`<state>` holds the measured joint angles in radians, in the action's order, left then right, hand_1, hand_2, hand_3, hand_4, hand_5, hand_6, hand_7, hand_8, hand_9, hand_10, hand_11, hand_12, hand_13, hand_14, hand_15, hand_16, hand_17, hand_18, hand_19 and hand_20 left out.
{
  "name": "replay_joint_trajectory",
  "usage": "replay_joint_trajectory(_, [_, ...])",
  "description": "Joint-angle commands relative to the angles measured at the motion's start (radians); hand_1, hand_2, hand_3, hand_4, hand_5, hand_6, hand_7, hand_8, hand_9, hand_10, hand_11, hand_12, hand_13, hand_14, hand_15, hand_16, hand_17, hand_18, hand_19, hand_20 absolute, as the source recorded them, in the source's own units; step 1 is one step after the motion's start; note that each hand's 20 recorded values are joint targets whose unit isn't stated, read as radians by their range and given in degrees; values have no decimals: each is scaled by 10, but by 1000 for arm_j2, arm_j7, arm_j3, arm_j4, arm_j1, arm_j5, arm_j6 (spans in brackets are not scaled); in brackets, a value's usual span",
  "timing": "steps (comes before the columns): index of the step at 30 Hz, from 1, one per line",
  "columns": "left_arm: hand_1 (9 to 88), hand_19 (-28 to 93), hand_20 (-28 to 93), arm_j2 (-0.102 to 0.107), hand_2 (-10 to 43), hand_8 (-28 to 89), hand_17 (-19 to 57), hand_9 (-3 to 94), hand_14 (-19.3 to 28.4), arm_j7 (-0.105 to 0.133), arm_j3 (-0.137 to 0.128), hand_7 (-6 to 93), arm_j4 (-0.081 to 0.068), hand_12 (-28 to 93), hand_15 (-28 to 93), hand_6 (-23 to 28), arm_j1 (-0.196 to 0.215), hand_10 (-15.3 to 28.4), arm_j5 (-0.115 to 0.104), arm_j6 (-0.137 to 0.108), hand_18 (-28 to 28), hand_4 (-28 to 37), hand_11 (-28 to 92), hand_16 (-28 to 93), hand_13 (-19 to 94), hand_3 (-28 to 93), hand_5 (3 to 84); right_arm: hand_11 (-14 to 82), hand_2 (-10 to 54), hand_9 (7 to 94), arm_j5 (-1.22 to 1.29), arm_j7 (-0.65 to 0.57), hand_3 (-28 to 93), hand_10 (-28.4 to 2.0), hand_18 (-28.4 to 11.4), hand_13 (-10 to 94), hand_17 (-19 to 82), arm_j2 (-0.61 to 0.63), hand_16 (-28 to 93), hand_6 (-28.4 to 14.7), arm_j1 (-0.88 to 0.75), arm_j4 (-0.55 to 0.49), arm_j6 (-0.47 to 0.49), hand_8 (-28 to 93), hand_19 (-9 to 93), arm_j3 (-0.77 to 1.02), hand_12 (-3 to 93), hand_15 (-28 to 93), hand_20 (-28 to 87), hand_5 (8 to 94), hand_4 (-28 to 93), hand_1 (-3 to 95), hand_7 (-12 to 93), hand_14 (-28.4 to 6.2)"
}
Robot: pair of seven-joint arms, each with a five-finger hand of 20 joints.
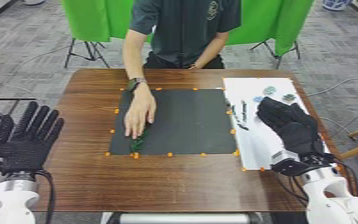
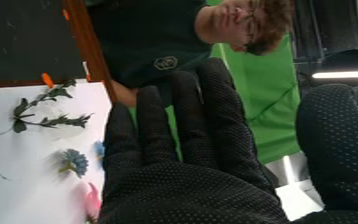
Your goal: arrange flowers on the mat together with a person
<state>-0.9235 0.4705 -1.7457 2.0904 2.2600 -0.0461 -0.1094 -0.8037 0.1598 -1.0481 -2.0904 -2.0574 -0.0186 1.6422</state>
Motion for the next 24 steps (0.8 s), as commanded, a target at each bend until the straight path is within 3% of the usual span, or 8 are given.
replay_joint_trajectory(1, [262, 281, 77, -16, 115, -95, -31, 396, 131, -8, -4, 56, 3, 41, 224, 65, 18, 121, 3, -8, 106, -283, 123, -78, 276, 706, 424, 51, 101, 450, -99, -15, 739, -129, -127, 308, 148, -2, 26, -48, -29, -27, -10, -125, 102, 43, 71, 117, 103, 530, -225, 178, 119, -146])
replay_joint_trajectory(8, [262, 280, 77, -16, 114, -94, -30, 396, 131, -4, -15, 55, 5, 41, 222, 65, 33, 121, 3, -12, 105, -283, 123, -78, 278, 706, 424, 46, 59, 436, -348, -7, 740, -153, -130, 311, 146, 50, 55, -58, -81, -56, -92, -124, 110, 116, 79, 106, 100, 519, -223, 201, 120, -153])
replay_joint_trajectory(11, [263, 278, 77, -13, 115, -94, -29, 396, 131, 0, -15, 56, 6, 41, 222, 65, 33, 119, 1, -10, 105, -283, 123, -78, 279, 705, 424, 46, 34, 429, -564, -61, 744, -157, -132, 309, 144, 92, 67, -61, -117, -79, -198, -125, 120, 139, 84, 106, 105, 511, -224, 215, 127, -154])
replay_joint_trajectory(13, [262, 278, 77, -12, 114, -94, -29, 397, 131, 1, -17, 55, 9, 42, 223, 65, 39, 119, 2, -9, 105, -283, 124, -77, 279, 706, 424, 46, 25, 427, -655, -94, 746, -157, -147, 308, 140, 135, 79, -64, -131, -88, -321, -127, 144, 120, 88, 104, 113, 507, -227, 236, 133, -155])
replay_joint_trajectory(16, [263, 278, 78, -12, 115, -94, -30, 396, 132, 2, -20, 56, 11, 42, 224, 65, 46, 119, -4, -15, 106, -283, 124, -77, 278, 705, 424, 57, -7, 450, -919, -286, 758, -157, -162, 329, 140, 179, 107, -63, -158, -113, -429, -136, 197, 113, 96, 112, 123, 525, -233, 278, 153, -152])
replay_joint_trajectory(20, [263, 279, 78, -14, 115, -94, -30, 396, 142, 10, -27, 57, 18, 42, 235, 65, 63, 119, -7, -23, 106, -283, 123, -72, 278, 705, 425, 102, -63, 505, -1255, -532, 744, -157, -163, 402, 156, 232, 196, -57, -193, -123, -455, -147, 278, 108, 131, 169, 149, 547, -236, 312, 175, -140])
replay_joint_trajectory(22, [263, 279, 78, -14, 116, -93, -30, 397, 143, 10, -28, 59, 18, 43, 238, 65, 61, 120, -7, -30, 106, -283, 124, -72, 277, 705, 426, 149, -87, 522, -1401, -634, 739, -158, -164, 415, 159, 246, 205, -56, -210, -130, -399, -151, 336, 120, 157, 264, 158, 551, -245, 318, 182, -134])
replay_joint_trajectory(24, [264, 280, 78, -13, 116, -93, -30, 397, 145, 13, -28, 61, 17, 44, 241, 65, 62, 120, -6, -26, 106, -283, 125, -72, 279, 705, 428, 247, -95, 536, -1516, -712, 718, -157, -169, 427, 167, 259, 182, -55, -221, -125, -375, -149, 472, 118, 197, 441, 180, 550, -258, 319, 185, -131])
